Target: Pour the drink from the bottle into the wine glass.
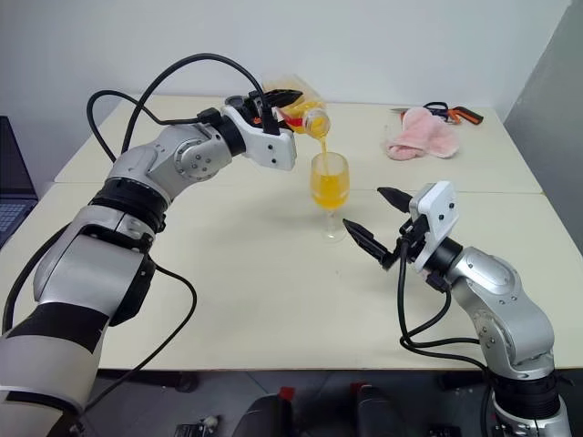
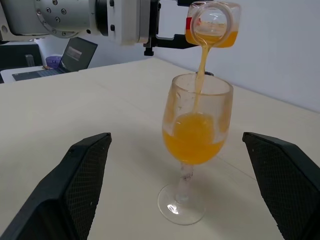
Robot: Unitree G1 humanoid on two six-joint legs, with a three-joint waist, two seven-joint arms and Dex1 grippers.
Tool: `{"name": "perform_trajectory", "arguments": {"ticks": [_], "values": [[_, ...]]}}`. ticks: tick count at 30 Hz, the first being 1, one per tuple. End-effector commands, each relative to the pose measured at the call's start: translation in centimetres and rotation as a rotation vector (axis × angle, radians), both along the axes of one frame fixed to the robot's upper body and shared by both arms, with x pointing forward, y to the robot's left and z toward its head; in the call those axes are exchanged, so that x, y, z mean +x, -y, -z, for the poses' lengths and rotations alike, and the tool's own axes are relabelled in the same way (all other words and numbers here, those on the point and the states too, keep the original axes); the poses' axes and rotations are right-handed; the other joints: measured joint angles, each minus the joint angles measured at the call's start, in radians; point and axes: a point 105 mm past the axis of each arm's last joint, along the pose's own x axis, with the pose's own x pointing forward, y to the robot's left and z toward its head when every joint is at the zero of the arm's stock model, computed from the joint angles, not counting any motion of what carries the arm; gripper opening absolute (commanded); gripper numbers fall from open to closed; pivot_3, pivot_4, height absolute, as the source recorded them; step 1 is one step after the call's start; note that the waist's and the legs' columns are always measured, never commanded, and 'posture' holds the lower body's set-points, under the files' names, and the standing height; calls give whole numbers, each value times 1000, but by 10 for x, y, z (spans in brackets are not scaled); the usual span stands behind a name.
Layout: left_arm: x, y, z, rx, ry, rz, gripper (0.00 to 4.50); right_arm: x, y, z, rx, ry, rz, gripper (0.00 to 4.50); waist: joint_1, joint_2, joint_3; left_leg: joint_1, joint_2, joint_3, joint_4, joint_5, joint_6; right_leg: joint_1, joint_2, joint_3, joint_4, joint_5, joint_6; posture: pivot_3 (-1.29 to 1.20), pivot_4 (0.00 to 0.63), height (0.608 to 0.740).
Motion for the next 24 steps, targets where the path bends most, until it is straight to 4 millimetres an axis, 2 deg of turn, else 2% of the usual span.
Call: {"name": "perform_trajectory", "arguments": {"ticks": [1, 24], "values": [[-4, 0, -26, -21, 77, 9, 1583, -8, -5, -9, -1, 44, -30, 4500, 0, 0, 0, 0, 0, 0, 0, 0, 0, 0, 0, 0, 0, 0, 0, 0, 150, 740], [-3, 0, -26, -21, 79, 4, 1583, -11, -6, -7, -4, 34, -37, 4500, 0, 0, 0, 0, 0, 0, 0, 0, 0, 0, 0, 0, 0, 0, 0, 0, 150, 740]]}}
